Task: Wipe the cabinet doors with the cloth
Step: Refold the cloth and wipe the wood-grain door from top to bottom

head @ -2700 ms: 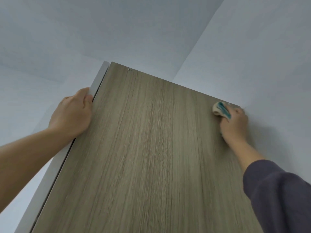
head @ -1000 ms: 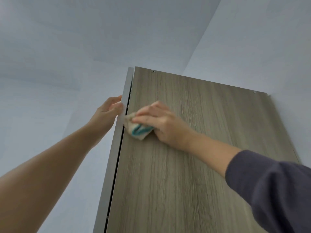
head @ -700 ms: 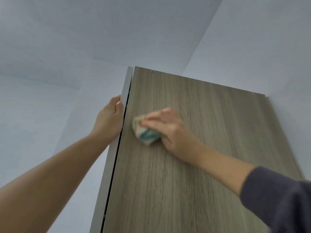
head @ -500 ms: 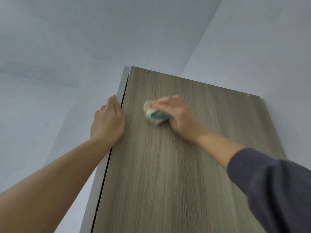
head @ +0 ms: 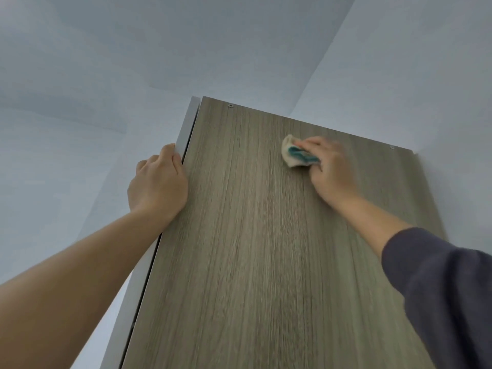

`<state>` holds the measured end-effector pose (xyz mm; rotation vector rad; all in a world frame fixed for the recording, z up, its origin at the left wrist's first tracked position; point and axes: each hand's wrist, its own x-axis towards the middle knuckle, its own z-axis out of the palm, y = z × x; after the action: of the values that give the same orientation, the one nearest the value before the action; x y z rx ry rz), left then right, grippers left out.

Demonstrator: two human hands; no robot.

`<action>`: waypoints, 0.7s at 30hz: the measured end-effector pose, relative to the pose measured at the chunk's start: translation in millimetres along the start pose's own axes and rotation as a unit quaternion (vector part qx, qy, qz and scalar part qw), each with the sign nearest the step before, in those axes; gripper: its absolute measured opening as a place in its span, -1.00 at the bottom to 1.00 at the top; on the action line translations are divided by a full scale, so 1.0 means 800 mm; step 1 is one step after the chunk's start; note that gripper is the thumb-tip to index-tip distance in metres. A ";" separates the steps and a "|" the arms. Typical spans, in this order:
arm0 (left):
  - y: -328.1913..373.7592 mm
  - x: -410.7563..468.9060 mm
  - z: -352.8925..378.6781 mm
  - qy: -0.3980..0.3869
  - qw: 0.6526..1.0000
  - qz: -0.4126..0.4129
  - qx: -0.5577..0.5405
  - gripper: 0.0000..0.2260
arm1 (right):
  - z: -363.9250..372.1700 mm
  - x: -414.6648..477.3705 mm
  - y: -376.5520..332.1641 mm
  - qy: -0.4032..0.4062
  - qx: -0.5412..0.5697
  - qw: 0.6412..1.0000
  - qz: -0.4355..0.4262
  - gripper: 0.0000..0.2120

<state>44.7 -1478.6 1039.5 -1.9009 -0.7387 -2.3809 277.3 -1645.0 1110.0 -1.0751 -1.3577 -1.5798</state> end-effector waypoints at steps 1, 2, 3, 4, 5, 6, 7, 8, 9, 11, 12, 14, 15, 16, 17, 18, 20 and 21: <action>-0.001 0.000 0.000 0.002 1.000 0.000 0.000 -0.69 | 0.000 -0.002 0.000 0.013 0.001 1.000 0.025 -0.53; -0.002 0.000 0.001 0.005 1.000 0.001 -0.002 -0.70 | 0.001 -0.016 -0.005 0.015 0.005 1.000 0.011 -0.54; -0.004 0.001 0.001 0.006 1.000 0.002 -0.003 -0.70 | 0.002 -0.040 -0.014 -0.001 0.016 0.999 -0.032 -0.56; -0.004 0.002 0.003 0.008 1.000 0.005 -0.005 -0.71 | 0.002 -0.070 -0.023 -0.028 0.027 0.995 -0.091 -0.59; -0.005 0.002 0.002 0.010 1.000 0.008 -0.004 -0.71 | -0.001 -0.100 -0.032 -0.061 0.045 0.986 -0.149 -0.61; -0.006 0.002 0.004 0.012 1.000 0.009 -0.003 -0.71 | -0.005 -0.119 -0.034 -0.090 0.052 0.975 -0.195 -0.62; -0.007 0.003 0.004 0.014 1.000 0.011 0.001 -0.71 | -0.010 -0.122 -0.028 -0.106 0.047 0.967 -0.227 -0.63; -0.006 0.003 0.005 0.015 1.000 0.013 0.005 -0.71 | -0.014 -0.112 -0.014 -0.104 0.032 0.966 -0.234 -0.62; -0.006 0.004 0.005 0.017 1.000 0.014 0.010 -0.71 | -0.015 -0.093 0.003 -0.084 0.015 0.975 -0.204 -0.61; -0.005 0.004 0.007 0.021 0.999 0.017 0.017 -0.71 | -0.017 -0.046 0.044 -0.008 -0.015 0.997 -0.077 -0.54; -0.006 0.004 0.007 0.024 0.999 0.020 0.020 -0.71 | -0.018 -0.026 0.060 0.019 -0.025 0.999 -0.021 -0.50; -0.007 0.003 0.006 0.026 0.999 0.022 0.022 -0.71 | -0.016 -0.018 0.066 0.035 -0.034 0.998 0.030 -0.48; -0.007 0.003 0.005 0.025 0.999 0.024 0.021 -0.71 | -0.016 -0.030 0.060 0.032 -0.030 0.999 0.024 -0.48; -0.006 0.003 0.005 0.023 0.999 0.026 0.019 -0.70 | -0.019 -0.051 0.052 0.021 -0.020 1.000 0.000 -0.48; -0.005 0.004 0.004 0.022 0.999 0.027 0.018 -0.70 | -0.021 -0.078 0.045 0.004 -0.011 0.999 -0.035 -0.49; -0.004 0.003 0.004 0.020 0.999 0.026 0.018 -0.71 | -0.026 -0.108 0.038 -0.018 -0.003 0.997 -0.074 -0.51; -0.005 0.002 0.004 0.022 0.999 0.023 0.022 -0.71 | -0.038 -0.145 0.035 -0.065 0.012 0.988 -0.142 -0.54; -0.005 0.002 0.004 0.021 0.999 0.022 0.024 -0.72 | -0.045 -0.144 0.043 -0.082 0.011 0.984 -0.160 -0.55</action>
<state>46.0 -1473.9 1039.8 -1.8229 -0.7369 -2.3473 344.4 -1681.3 1010.9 -1.0287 -1.7254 -1.7280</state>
